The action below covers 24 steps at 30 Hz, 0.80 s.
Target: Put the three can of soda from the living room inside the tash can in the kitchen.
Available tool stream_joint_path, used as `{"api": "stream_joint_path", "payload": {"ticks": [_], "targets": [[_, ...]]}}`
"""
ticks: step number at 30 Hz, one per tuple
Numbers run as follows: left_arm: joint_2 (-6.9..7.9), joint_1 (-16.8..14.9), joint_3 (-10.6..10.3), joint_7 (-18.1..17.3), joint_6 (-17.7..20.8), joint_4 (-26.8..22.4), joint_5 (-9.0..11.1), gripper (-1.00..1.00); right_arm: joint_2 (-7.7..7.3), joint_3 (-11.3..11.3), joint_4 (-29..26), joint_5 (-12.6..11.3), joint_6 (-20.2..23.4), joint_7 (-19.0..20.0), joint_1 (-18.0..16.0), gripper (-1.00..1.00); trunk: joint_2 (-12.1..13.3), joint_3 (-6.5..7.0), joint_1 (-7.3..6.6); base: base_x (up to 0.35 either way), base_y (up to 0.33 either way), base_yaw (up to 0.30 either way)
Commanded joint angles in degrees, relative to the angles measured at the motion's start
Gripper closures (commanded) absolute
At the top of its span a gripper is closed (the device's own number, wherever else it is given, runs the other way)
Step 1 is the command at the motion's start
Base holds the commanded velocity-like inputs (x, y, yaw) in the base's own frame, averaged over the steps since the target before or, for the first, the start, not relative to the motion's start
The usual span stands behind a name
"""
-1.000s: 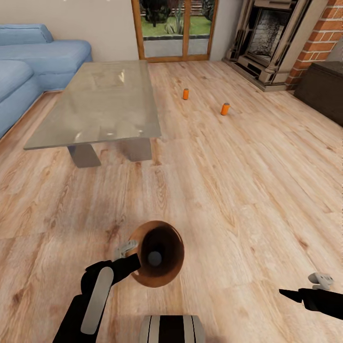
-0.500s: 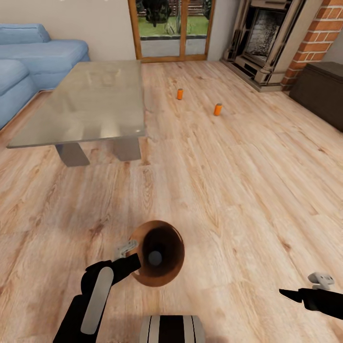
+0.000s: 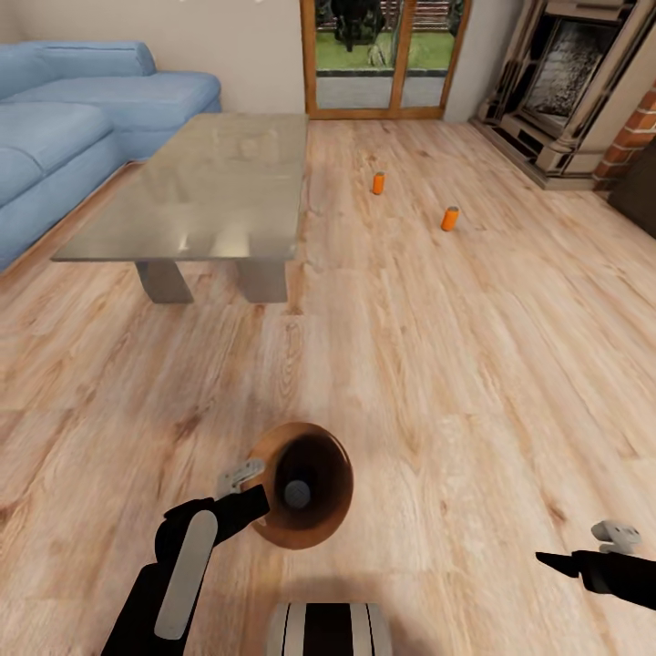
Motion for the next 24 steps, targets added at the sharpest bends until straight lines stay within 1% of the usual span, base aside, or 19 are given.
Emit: {"api": "stream_joint_path", "payload": {"ticks": [1, 5, 7, 19, 24], "targets": [[0.0, 0.0, -0.1, 0.2, -0.3, 0.0, 0.9, 1.0, 0.0, 0.0, 0.0, 0.0, 0.0, 0.0, 0.0, -1.0, 0.0, 0.0, -0.01, 0.075, -0.323, 0.3], [0.0, 0.0, 0.0, 0.2, -0.3, 0.0, 0.9, 1.0, -0.02, 0.2, 0.0, 0.0, 0.0, 0.0, 0.0, -1.0, 0.0, 0.0, -0.01, 0.076, -0.323, 0.295], [0.0, 0.0, 0.0, 0.3, -0.3, 0.0, 0.9, 1.0, -0.01, 0.0, 0.0, 0.0, 0.0, 0.0, 0.0, -1.0, 0.0, 0.0, -0.01, 0.082, -0.323, 0.16], [0.0, 0.0, 0.1, 0.3, -0.3, 0.0, 0.9, 1.0, 0.0, -0.1, 0.0, -0.1, -0.2, 0.0, 0.0, -1.0, 0.0, 0.0, -0.01, 0.092, -0.323, 0.028], [0.0, 0.0, 0.1, 0.3, -0.3, 0.1, 0.9, 1.0, -0.06, -0.1, 0.0, -0.1, -0.2, 0.0, 0.0, -1.0, 0.0, 0.0, -0.01, 0.1, -0.323, 0.187]]}}
